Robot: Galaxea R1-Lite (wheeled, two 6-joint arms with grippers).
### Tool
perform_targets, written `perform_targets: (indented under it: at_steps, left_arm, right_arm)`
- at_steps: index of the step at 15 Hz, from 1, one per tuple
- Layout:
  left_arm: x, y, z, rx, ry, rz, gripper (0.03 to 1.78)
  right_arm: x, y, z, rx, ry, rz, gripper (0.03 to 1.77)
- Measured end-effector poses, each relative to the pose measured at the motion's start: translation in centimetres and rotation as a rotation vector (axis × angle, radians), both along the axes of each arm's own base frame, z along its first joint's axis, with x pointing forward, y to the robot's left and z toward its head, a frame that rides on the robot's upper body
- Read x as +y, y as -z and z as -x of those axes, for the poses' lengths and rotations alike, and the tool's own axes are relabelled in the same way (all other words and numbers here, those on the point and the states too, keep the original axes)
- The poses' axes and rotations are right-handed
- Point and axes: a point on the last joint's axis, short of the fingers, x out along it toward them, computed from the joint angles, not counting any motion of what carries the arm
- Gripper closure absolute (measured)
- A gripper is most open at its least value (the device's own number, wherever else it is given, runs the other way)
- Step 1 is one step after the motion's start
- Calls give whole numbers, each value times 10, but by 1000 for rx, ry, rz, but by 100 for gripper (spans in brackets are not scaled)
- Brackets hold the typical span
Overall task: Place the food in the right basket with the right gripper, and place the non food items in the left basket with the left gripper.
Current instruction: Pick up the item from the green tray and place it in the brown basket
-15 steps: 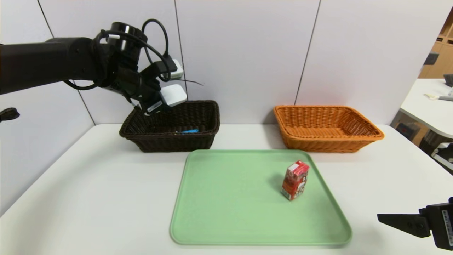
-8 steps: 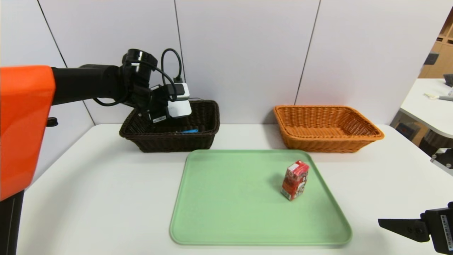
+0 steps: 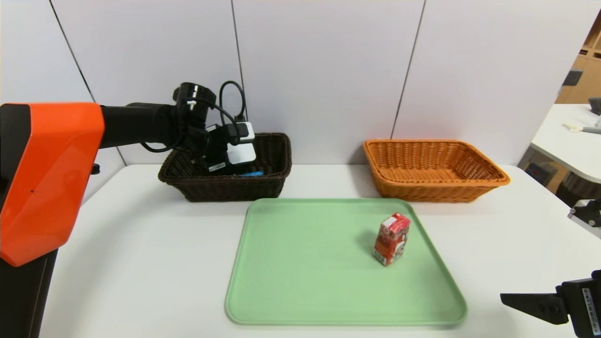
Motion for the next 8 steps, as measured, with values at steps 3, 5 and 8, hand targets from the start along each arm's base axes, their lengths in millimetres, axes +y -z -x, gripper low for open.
perform_targets:
  at_steps: [3,5,8]
  left_arm:
    - [0,0,-1,0,-20,30,51]
    - [0,-1,-1,-1,-24,32,42]
    - [1,-10,2,-14,-55,76,32]
  right_arm:
    - [0,0,0,0,-1,0,10]
    - [0,0,0,0,-2,-1,10]
    - [0,-1,0,-3,1,0,10]
